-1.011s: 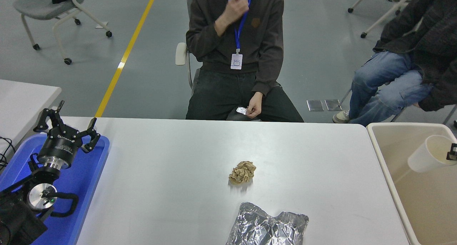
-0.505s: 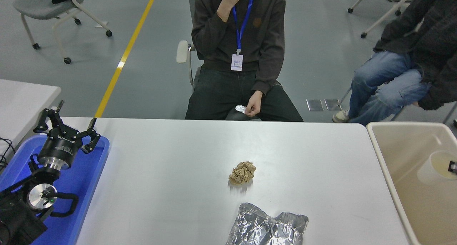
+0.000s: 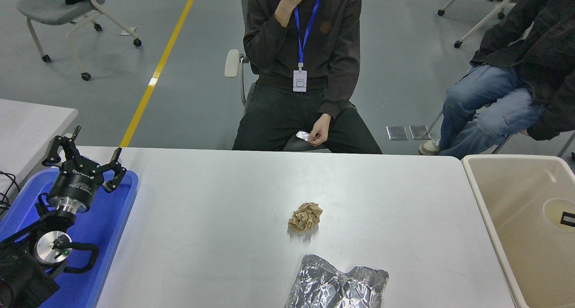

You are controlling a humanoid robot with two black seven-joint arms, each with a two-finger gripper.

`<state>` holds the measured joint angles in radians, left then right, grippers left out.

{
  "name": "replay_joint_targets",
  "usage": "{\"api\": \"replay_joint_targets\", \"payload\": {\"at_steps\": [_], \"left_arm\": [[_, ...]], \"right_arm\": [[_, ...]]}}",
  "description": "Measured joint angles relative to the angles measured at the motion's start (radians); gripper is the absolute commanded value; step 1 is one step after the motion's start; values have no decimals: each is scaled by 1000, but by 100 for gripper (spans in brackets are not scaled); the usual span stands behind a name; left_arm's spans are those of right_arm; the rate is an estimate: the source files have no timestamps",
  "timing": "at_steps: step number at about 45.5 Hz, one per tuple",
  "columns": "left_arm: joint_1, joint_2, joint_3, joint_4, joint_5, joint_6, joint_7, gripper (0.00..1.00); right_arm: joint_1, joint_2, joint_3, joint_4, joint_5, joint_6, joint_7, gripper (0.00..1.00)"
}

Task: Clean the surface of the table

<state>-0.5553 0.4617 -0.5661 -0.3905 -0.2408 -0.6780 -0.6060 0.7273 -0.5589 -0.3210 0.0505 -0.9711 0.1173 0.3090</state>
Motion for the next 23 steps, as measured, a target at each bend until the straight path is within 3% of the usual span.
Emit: {"api": "replay_joint_targets", "payload": {"at_steps": [12,13,16,21,23], "left_arm": [[0,0,0,0,0,0,0,100],[0,0,0,0,0,0,0,100],[0,0,0,0,0,0,0,100],[0,0,0,0,0,0,0,100],[0,0,0,0,0,0,0,100]], "right_arm": [[-19,28,-24,-37,7,-35,3,1],[-21,30,-25,-38,10,-37,3,16],[-25,33,-28,-43,22,-41,1,82],[-29,36,-33,-47,47,-47,-1,97],[-30,37,-36,-48,56,-50,-1,98]]}}
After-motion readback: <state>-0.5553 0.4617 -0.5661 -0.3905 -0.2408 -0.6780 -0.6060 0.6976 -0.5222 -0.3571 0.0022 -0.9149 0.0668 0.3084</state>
